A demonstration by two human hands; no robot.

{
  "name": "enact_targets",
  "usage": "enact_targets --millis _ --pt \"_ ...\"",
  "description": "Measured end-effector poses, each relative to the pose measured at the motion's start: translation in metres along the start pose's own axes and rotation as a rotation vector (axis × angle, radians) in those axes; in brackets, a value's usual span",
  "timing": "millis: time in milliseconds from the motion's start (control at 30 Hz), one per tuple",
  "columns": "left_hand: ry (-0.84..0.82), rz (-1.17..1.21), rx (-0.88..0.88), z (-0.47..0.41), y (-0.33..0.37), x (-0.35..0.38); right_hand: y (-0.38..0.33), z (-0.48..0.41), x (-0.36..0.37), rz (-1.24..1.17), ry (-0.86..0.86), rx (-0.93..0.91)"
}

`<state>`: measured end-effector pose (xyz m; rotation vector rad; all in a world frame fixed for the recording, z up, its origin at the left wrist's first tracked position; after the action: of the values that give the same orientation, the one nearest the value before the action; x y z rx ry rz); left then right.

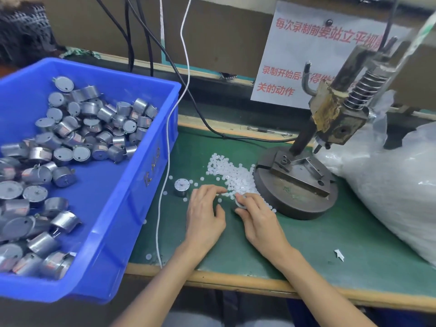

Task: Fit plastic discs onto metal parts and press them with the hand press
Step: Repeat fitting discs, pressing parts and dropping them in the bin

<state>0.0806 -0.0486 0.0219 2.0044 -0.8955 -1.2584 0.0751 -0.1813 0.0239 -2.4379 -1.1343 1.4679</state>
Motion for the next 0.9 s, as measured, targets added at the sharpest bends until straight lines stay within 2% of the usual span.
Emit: enact_targets --millis 67,167,233,333,500,567,667,767,900 --pt "-0.055 0.049 0.166 0.004 0.018 0.001 0.008 0.0 -0.008 -0.228 0.058 0.194" --pt "-0.183 0.114 0.378 0.013 0.04 0.011 0.026 0.004 -0.014 -0.647 0.129 0.598" --pt "-0.227 0.171 0.402 0.01 0.05 0.019 0.036 0.006 -0.018 -0.811 0.138 0.792" --pt "-0.279 0.254 0.379 -0.001 0.068 0.03 0.044 0.007 -0.034 -0.866 0.127 0.966" --pt "-0.374 0.198 0.366 -0.019 0.099 0.06 0.066 0.003 -0.064 -0.792 0.138 1.056" --pt "-0.39 0.145 0.376 -0.029 0.108 0.075 0.076 0.001 -0.073 -0.851 0.232 1.085" --pt "-0.324 0.096 0.258 -0.051 0.109 0.095 0.088 0.003 -0.086 -0.882 0.381 1.072" --pt "-0.231 0.051 0.128 -0.066 0.107 0.112 0.095 0.009 -0.09 -0.814 0.366 1.033" --pt "-0.087 -0.082 0.153 -0.073 0.11 0.126 0.105 0.015 -0.098 -0.743 0.388 0.987"
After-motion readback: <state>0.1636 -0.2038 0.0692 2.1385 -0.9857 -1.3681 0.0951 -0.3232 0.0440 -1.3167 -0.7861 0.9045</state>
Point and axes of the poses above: each hand's wrist, its own z-axis away from the middle knuckle, its own x-axis out of the palm, y = z × x, the point moved 6 cm from there along -z, towards the middle knuckle, and after that the axes turned 3 degrees about y, right-handed, at the moved point
